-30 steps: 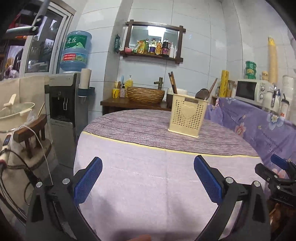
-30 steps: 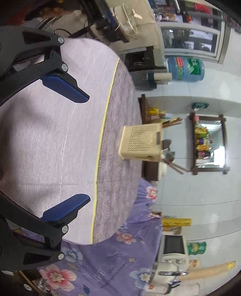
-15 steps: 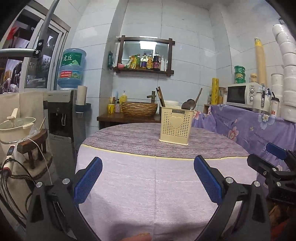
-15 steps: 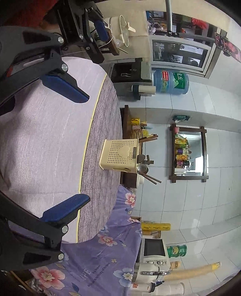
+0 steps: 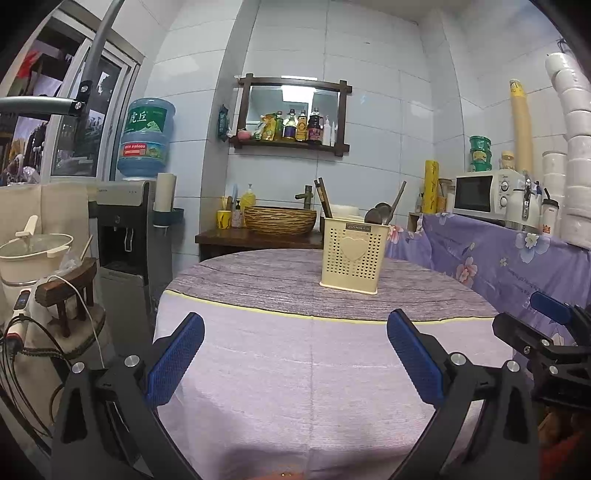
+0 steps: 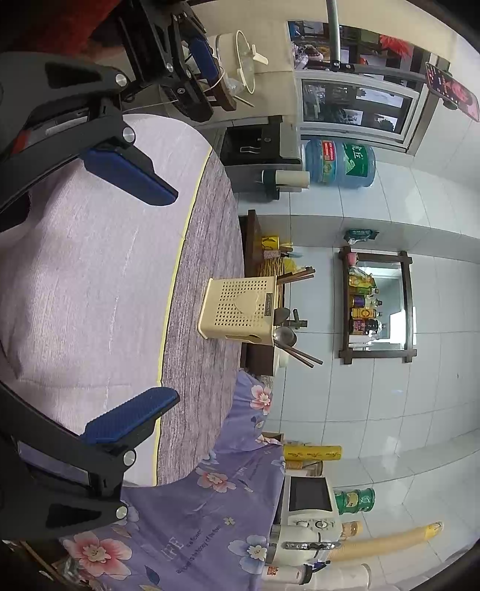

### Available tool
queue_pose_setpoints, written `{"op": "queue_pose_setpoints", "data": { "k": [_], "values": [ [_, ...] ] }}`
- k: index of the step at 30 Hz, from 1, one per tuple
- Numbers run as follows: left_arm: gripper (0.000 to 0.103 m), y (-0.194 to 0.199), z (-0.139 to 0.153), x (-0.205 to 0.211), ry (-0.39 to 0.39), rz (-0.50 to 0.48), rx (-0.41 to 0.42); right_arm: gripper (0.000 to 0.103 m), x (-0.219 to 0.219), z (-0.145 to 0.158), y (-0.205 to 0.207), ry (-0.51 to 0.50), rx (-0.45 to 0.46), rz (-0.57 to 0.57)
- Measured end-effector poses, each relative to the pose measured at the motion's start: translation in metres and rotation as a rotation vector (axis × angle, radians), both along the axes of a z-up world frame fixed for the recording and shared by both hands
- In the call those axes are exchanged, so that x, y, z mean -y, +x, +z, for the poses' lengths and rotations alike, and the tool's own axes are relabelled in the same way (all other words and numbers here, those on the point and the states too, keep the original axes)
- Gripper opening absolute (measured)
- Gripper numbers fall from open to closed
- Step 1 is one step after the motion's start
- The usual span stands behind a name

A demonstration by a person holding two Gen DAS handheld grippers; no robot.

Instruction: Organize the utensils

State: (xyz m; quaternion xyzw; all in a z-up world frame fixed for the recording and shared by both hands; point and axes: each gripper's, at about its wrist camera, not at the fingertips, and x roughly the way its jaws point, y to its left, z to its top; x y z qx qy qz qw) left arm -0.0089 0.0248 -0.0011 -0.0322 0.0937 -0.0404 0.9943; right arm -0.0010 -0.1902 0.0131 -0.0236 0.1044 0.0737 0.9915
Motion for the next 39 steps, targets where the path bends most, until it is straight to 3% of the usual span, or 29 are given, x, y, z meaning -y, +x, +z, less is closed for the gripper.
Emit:
{"op": "queue_pose_setpoints", "data": {
  "k": [39],
  "values": [
    [0.098,0.0031,-0.0028,-0.0009,0.009,-0.004,-0.018,0.097,-0.0002,-0.0069,0.0025,-0.001,-0.016,0.001]
  ]
}}
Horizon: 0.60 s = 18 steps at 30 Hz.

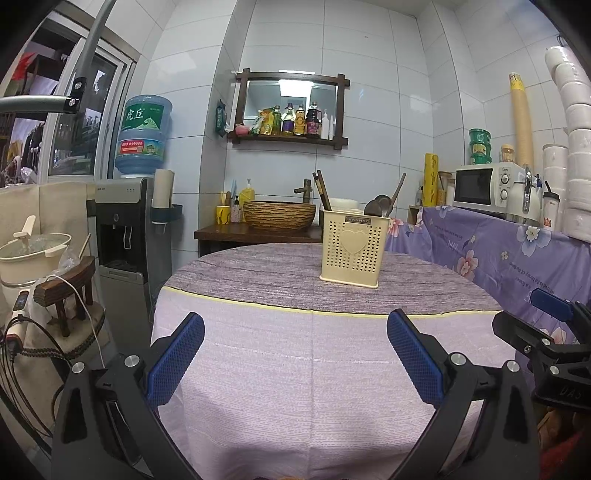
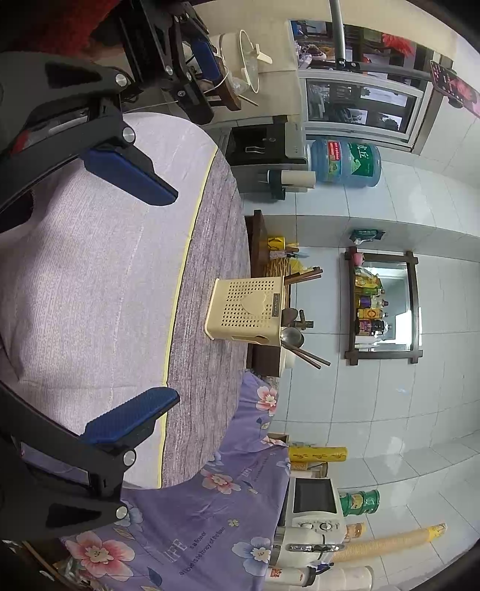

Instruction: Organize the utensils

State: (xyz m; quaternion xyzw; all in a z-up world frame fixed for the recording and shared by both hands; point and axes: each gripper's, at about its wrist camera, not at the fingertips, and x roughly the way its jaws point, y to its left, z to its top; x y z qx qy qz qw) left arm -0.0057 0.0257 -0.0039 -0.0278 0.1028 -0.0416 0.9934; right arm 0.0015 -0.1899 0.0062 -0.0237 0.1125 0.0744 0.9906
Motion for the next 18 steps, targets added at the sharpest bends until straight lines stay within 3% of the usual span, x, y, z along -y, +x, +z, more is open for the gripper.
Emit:
{"op": "queue_pose_setpoints", "data": {
  "k": [18],
  "values": [
    [0.098,0.0012,-0.0018,-0.0019,0.013,-0.004,0.007,0.097,0.0012,-0.0028,0.0025,0.001,-0.003,-0.001]
  ]
}}
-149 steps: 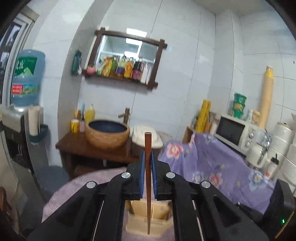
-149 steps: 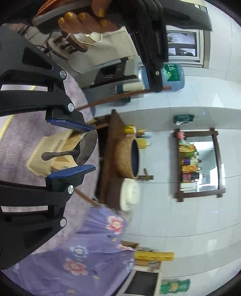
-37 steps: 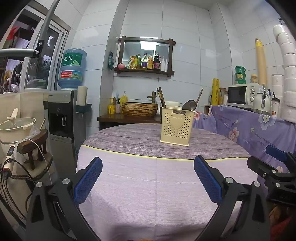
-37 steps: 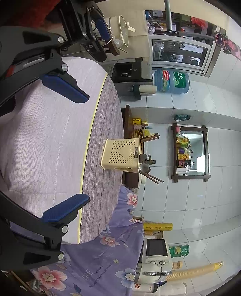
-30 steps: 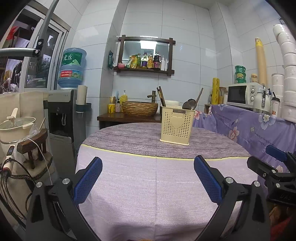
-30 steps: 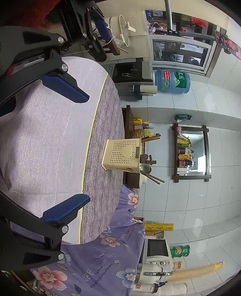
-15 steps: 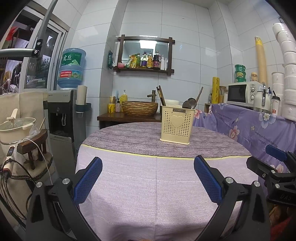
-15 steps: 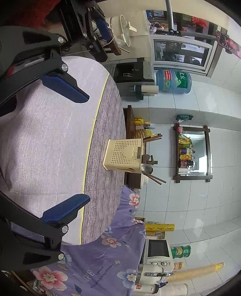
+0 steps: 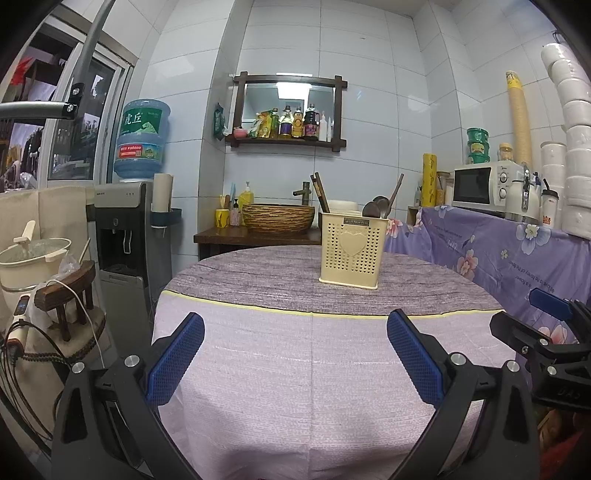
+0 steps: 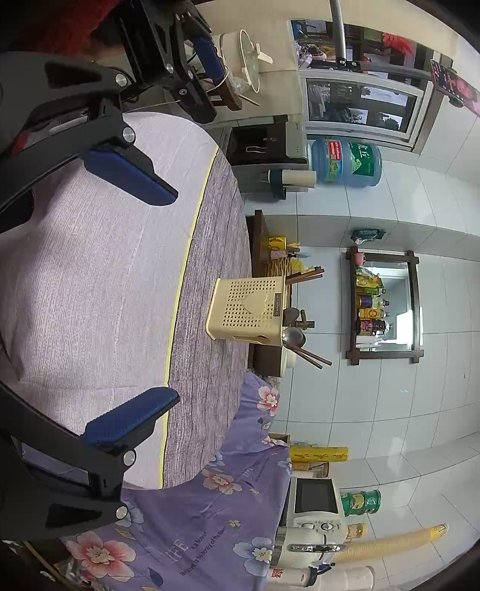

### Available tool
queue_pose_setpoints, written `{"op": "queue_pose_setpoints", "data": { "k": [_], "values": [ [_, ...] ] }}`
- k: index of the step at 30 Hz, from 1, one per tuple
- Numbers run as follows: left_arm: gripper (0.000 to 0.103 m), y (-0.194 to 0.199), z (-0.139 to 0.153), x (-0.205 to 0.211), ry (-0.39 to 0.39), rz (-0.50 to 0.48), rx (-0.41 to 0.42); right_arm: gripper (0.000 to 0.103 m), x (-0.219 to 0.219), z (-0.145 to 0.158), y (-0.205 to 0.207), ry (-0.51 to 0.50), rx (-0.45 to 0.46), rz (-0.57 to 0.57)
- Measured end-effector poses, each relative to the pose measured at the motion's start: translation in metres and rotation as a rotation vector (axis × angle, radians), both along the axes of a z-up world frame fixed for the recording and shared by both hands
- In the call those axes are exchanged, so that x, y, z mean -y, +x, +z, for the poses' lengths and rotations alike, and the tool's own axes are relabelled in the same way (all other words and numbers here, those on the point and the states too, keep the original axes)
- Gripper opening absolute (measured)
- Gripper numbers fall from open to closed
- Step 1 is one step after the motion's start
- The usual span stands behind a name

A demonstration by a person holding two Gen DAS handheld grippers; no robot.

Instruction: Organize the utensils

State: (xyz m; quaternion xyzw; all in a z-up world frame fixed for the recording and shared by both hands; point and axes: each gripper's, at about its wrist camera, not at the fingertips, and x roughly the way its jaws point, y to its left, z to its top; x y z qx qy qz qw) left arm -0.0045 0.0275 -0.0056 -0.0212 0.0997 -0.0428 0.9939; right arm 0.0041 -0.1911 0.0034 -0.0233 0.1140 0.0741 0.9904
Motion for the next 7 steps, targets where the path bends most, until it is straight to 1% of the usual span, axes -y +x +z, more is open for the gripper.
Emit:
{"op": "queue_pose_setpoints", "data": {
  "k": [7],
  "values": [
    [0.098,0.0002,0.0001,-0.0020,0.002,-0.003,-0.006,0.097,0.0005,-0.0008,0.0000,0.000,-0.003,0.002]
  ]
}}
